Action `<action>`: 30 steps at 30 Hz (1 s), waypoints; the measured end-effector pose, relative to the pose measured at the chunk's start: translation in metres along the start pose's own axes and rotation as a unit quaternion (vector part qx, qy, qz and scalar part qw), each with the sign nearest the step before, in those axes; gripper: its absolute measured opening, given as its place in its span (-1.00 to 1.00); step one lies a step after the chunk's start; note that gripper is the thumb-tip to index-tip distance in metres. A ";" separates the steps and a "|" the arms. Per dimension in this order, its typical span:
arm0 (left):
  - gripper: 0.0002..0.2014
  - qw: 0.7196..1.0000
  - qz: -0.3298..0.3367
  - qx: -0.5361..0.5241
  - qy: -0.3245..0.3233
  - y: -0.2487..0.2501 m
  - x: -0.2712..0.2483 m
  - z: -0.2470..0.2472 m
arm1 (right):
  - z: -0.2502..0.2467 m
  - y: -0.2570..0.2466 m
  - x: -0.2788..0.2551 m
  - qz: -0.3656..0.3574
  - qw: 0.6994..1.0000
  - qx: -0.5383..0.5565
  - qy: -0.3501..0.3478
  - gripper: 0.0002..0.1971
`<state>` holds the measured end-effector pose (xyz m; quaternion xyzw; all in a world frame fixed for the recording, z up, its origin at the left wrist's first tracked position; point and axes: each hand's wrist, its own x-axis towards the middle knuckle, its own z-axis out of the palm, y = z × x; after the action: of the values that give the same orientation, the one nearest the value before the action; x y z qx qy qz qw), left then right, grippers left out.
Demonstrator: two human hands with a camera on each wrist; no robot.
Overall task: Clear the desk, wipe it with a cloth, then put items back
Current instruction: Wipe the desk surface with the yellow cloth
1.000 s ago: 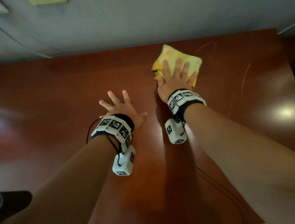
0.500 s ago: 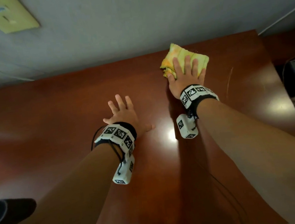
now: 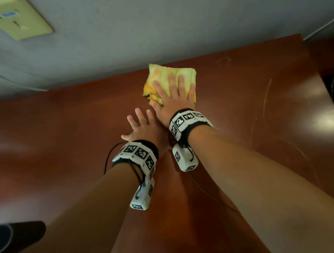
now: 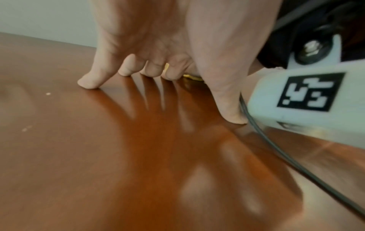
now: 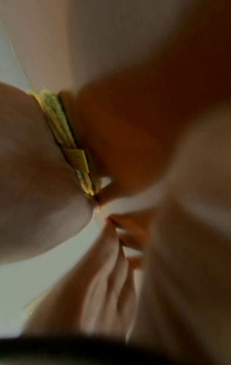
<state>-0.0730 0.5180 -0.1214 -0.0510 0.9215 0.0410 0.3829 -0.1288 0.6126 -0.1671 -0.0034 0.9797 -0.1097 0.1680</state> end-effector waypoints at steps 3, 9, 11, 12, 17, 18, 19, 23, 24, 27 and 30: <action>0.35 1.000 0.011 0.004 0.009 -0.003 0.001 0.000 | -0.011 0.028 0.012 0.026 1.000 0.010 0.013 -0.36; 0.37 0.999 0.016 0.032 0.023 -0.004 0.004 0.004 | -0.043 0.131 0.030 0.179 0.982 0.042 0.037 -0.34; 0.37 0.999 0.015 0.032 0.025 -0.004 0.005 0.004 | -0.049 0.137 0.034 0.214 0.975 0.046 0.031 -0.34; 0.37 0.999 0.014 0.030 0.026 -0.004 0.005 0.004 | -0.048 0.131 0.035 0.225 0.973 0.047 0.030 -0.34; 0.38 0.999 0.014 0.028 0.031 -0.005 0.005 0.005 | -0.034 0.076 0.029 0.196 0.978 0.049 0.048 -0.33; 0.38 0.999 0.015 0.027 0.030 -0.005 0.005 0.005 | -0.029 0.063 0.025 0.175 0.982 0.049 0.047 -0.33; 0.36 0.999 0.017 0.025 0.030 -0.005 0.004 0.005 | -0.024 0.048 0.021 0.147 0.987 0.047 0.044 -0.33; 0.24 0.999 0.019 0.012 0.034 -0.006 0.003 0.006 | -0.006 0.007 0.004 0.015 0.999 0.020 0.021 -0.35; 0.26 0.999 0.019 0.013 0.036 -0.006 0.003 0.006 | -0.006 0.009 0.003 -0.004 1.000 0.015 0.016 -0.35; 0.36 0.999 0.019 0.021 0.037 -0.006 0.004 0.006 | -0.016 0.037 0.007 -0.021 1.000 0.004 0.007 -0.35; 0.37 0.999 0.016 0.031 0.035 -0.006 0.003 0.006 | -0.029 0.083 0.010 0.045 0.999 0.012 0.017 -0.35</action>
<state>-0.0703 0.5124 -0.1276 -0.0257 0.9357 0.0171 0.3513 -0.1451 0.6990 -0.1616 0.0445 0.9802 -0.1141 0.1558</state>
